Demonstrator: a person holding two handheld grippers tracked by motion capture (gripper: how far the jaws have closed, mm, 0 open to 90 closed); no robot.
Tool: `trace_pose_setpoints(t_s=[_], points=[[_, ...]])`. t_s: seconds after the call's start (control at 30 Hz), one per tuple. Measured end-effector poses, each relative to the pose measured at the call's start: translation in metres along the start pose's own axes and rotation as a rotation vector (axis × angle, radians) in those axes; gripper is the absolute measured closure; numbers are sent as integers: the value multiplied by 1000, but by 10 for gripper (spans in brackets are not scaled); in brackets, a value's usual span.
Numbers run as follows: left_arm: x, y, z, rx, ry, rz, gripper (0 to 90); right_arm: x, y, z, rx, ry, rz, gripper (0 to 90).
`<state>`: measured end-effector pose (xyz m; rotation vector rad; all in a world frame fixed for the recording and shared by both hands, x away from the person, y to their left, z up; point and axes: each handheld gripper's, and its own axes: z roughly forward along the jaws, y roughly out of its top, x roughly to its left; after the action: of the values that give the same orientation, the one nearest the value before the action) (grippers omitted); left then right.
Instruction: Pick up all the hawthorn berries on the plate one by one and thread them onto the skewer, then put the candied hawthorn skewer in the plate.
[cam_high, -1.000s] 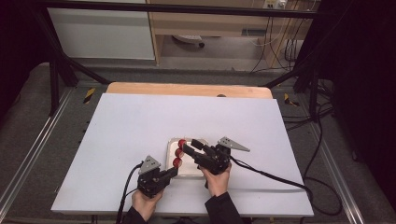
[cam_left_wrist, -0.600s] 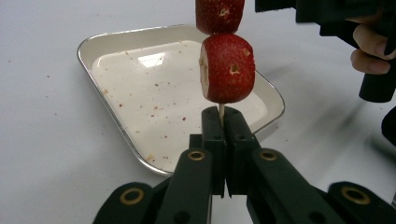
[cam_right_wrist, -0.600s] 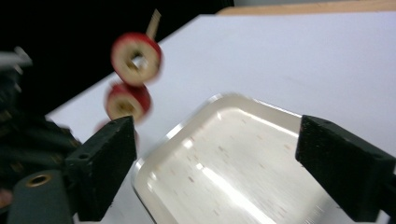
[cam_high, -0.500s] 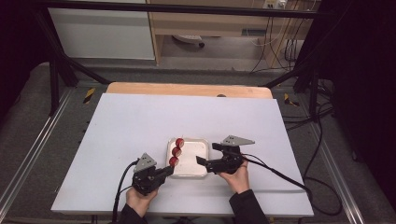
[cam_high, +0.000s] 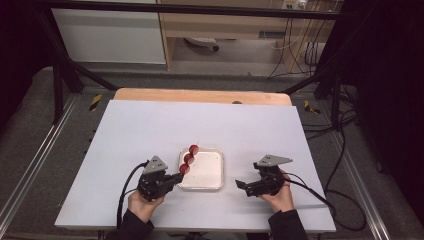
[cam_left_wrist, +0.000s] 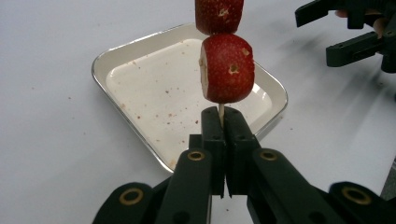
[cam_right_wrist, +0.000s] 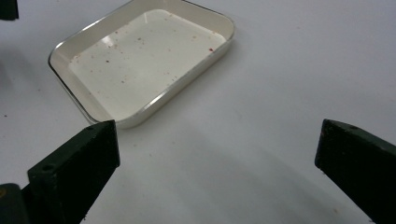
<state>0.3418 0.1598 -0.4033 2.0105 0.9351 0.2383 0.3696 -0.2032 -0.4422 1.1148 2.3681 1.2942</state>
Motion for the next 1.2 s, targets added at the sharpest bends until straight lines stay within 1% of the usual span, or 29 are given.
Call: trace_pose_setpoints(t_s=[0.07, 0.17, 0.2, 0.3, 0.37, 0.4, 0.5, 0.57, 0.63, 0.7, 0.8, 0.87, 0.93, 0.97, 1.0, 1.07, 1.13, 1.2], points=[[1, 7, 1, 18, 7, 14, 881, -5, -4, -5, 6, -14, -3, 5], [3, 16, 3, 38, 9, 33, 880, -12, -12, -11, -11, -18, 26, 4], [3, 18, 4, 43, 11, 36, 880, -15, -14, -13, -20, -27, 21, 5], [4, 25, 10, 68, 22, 58, 880, -19, -19, -18, -22, -40, 21, 5], [5, 29, 14, 80, 32, 60, 880, -21, -22, -22, -33, -39, 25, 4], [6, 30, 17, 87, 28, 55, 880, -22, -24, -23, -38, -37, 29, 4], [7, 35, 26, 122, 33, 60, 880, -24, -27, -25, -32, -44, 37, 4], [7, 36, 33, 139, 40, 63, 880, -25, -28, -25, -27, -43, 40, 4], [9, 37, 39, 156, 47, 56, 880, -25, -28, -25, -24, -42, 37, 4], [12, 38, 44, 179, 49, 39, 880, -24, -29, -25, -25, -42, 34, 4], [13, 36, 52, 217, 64, 34, 880, -24, -29, -25, -24, -40, 32, 4], [13, 33, 56, 231, 66, 35, 880, -24, -29, -26, -27, -35, 33, 4], [11, 32, 61, 265, 75, 39, 880, -24, -30, -27, -29, -37, 37, 4], [10, 32, 62, 273, 78, 40, 880, -25, -29, -28, -35, -36, 36, 3], [10, 31, 63, 285, 81, 45, 880, -25, -29, -29, -39, -36, 44, 3], [9, 32, 66, 306, 88, 42, 880, -25, -30, -31, -50, -31, 52, 4], [9, 31, 68, 328, 109, 39, 880, -26, -30, -32, -55, -33, 49, 4], [8, 31, 70, 349, 123, 46, 880, -27, -30, -32, -53, -34, 48, 4]])
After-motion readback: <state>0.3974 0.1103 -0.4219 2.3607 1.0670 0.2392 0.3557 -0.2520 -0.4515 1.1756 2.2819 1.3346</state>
